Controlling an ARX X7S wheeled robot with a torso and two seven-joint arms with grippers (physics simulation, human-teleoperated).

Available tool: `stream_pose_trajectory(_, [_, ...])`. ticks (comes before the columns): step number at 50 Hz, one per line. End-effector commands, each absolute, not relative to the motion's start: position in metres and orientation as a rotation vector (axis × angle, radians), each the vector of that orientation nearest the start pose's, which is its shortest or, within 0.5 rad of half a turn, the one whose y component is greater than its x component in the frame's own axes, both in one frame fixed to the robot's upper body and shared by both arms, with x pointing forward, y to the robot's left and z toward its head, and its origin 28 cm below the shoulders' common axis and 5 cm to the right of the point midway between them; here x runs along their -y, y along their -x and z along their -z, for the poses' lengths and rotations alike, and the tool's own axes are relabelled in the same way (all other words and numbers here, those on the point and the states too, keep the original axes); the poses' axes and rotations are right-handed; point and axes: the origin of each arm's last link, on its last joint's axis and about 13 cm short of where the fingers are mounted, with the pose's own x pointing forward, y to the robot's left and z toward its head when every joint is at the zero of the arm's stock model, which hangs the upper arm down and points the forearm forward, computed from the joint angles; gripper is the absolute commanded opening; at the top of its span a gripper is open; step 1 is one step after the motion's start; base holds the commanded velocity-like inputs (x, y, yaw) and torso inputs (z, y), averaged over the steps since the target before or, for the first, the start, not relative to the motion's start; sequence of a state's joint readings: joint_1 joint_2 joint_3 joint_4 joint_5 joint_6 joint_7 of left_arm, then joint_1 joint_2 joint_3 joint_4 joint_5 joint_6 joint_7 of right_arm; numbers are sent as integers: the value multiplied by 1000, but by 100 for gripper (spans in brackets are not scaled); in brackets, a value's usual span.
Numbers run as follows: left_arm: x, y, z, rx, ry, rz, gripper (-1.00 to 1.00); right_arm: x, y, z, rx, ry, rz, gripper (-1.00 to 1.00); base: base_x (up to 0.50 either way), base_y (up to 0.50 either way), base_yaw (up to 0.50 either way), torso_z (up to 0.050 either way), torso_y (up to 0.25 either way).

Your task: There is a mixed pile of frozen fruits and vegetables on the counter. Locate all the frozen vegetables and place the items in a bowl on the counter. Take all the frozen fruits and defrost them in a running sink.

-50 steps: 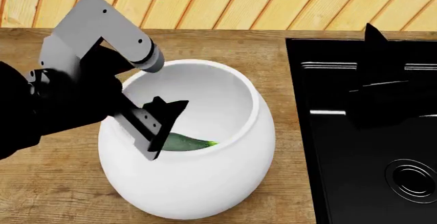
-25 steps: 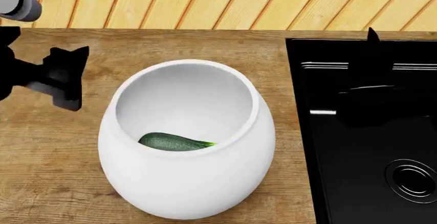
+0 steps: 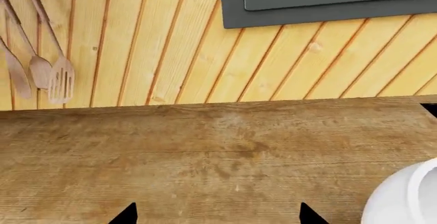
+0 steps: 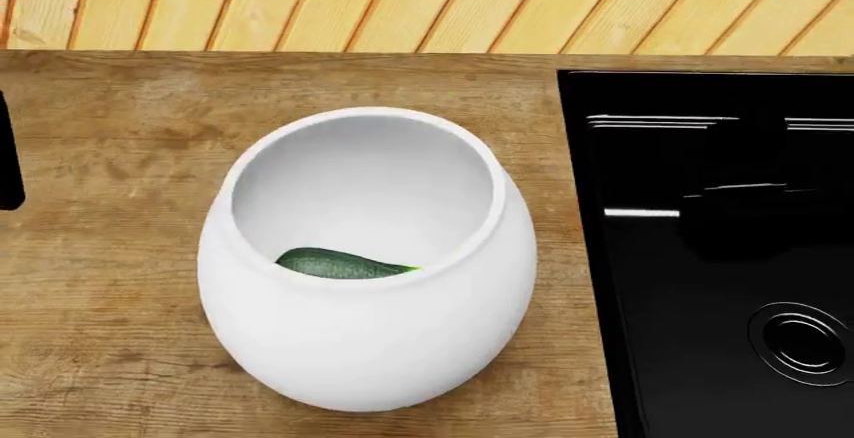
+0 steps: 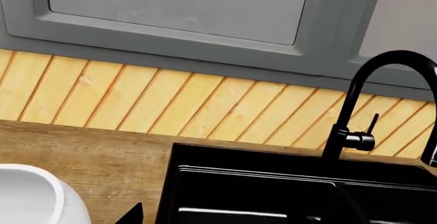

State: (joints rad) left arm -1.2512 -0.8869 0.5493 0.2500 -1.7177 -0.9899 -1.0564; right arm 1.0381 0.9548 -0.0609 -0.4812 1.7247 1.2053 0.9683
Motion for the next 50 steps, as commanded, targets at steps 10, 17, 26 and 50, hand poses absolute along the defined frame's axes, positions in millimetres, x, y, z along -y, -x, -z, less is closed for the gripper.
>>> stream_pose_trajectory(10, [-272, -243, -306, -216, -101, -48, 100, 186, -203, -309, -30, 101, 71, 100, -284, -1, 0, 0, 0])
stream_pose_trajectory(17, [-272, -239, -310, -216, -80, -32, 100, 186, -202, -311, -22, 100, 79, 100, -283, -1, 0, 0, 0])
stream_pose_trajectory(26, [-271, -235, -310, -210, -88, -18, 100, 186, -203, -309, -27, 97, 82, 100, -273, -1, 0, 0, 0])
stream_pose_trajectory(50, [-270, -236, -311, -214, -91, -18, 100, 190, -201, -308, -23, 101, 95, 100, -79, -10, 0, 0, 0])
